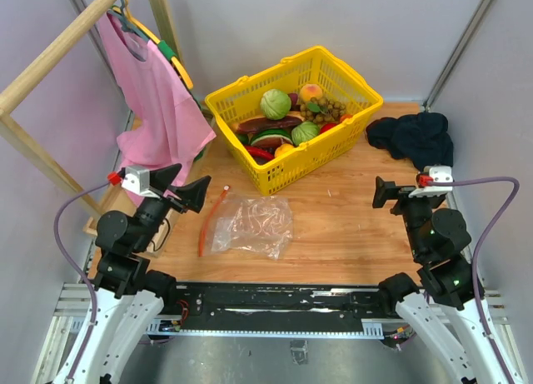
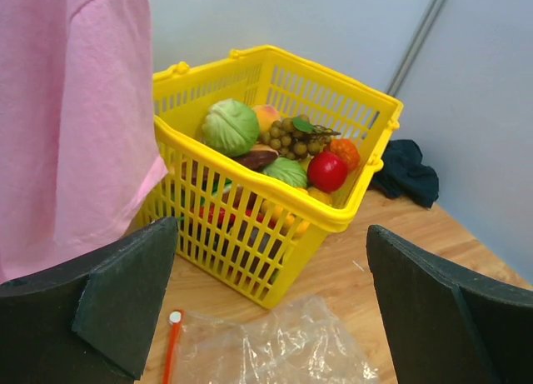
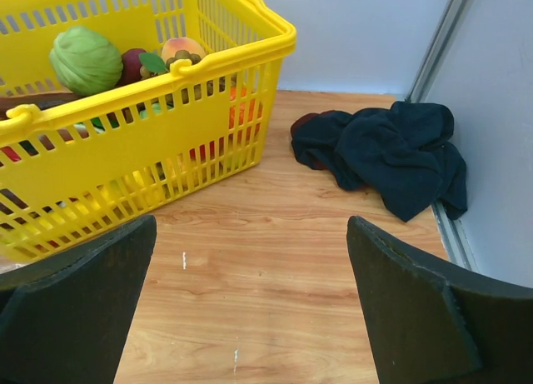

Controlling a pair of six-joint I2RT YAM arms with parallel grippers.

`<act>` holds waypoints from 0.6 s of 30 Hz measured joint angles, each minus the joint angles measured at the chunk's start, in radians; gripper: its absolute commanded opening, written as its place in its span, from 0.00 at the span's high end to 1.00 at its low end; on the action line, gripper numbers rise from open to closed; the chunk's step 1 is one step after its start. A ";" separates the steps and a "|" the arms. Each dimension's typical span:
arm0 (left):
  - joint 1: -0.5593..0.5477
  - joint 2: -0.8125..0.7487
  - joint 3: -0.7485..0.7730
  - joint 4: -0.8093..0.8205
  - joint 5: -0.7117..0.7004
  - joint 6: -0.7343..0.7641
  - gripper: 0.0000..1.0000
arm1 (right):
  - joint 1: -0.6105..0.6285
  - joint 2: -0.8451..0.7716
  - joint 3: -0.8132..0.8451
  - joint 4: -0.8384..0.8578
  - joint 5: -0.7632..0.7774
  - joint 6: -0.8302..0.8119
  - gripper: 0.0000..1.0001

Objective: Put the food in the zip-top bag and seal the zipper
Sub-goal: Pick up the zipper food storage bag at the center of the board.

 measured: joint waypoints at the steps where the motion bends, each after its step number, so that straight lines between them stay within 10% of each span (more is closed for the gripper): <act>1: 0.000 0.005 0.000 0.000 0.006 0.000 0.01 | 0.000 0.000 0.000 0.000 -0.005 0.002 0.02; 18: 0.000 0.215 0.034 -0.051 0.171 -0.137 0.01 | 0.004 0.047 -0.033 0.023 -0.203 0.159 0.02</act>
